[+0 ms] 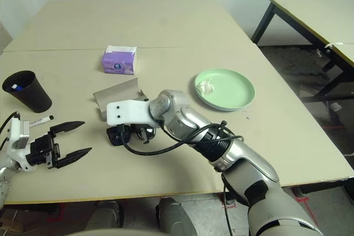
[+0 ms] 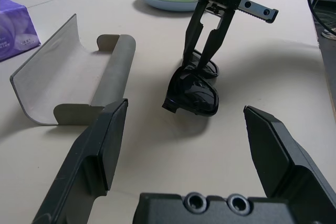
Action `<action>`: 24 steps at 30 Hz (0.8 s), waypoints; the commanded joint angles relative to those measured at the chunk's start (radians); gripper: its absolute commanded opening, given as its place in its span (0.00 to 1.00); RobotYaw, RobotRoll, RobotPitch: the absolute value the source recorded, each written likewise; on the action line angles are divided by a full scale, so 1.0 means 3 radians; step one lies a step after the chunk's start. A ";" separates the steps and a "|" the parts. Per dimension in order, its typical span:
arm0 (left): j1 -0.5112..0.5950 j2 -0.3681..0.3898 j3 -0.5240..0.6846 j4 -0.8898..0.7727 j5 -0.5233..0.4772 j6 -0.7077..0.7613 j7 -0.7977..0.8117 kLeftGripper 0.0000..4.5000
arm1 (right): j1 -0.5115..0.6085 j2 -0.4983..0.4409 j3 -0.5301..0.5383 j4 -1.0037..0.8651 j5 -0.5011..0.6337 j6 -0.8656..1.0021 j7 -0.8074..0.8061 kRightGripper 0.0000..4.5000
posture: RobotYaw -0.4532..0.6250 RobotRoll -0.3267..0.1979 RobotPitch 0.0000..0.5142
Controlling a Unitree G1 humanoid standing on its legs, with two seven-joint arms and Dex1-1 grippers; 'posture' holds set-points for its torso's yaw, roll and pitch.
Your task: Organize and tidy the items on the table.
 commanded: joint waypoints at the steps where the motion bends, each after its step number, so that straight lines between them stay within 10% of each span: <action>1: 0.0019 0.0007 -0.0031 -0.0034 0.0032 -0.0004 0.0001 1.00 | 0.0043 -0.0024 0.0045 -0.0047 0.0012 0.0008 0.0094 0.05 | 0.37 0.62 0.18; 24: -0.0054 -0.0050 -0.0061 0.0104 0.0077 -0.0075 0.0047 1.00 | -0.1102 0.0433 -0.0042 0.1304 -0.0316 -0.1213 0.0244 0.04 | 0.38 0.62 0.15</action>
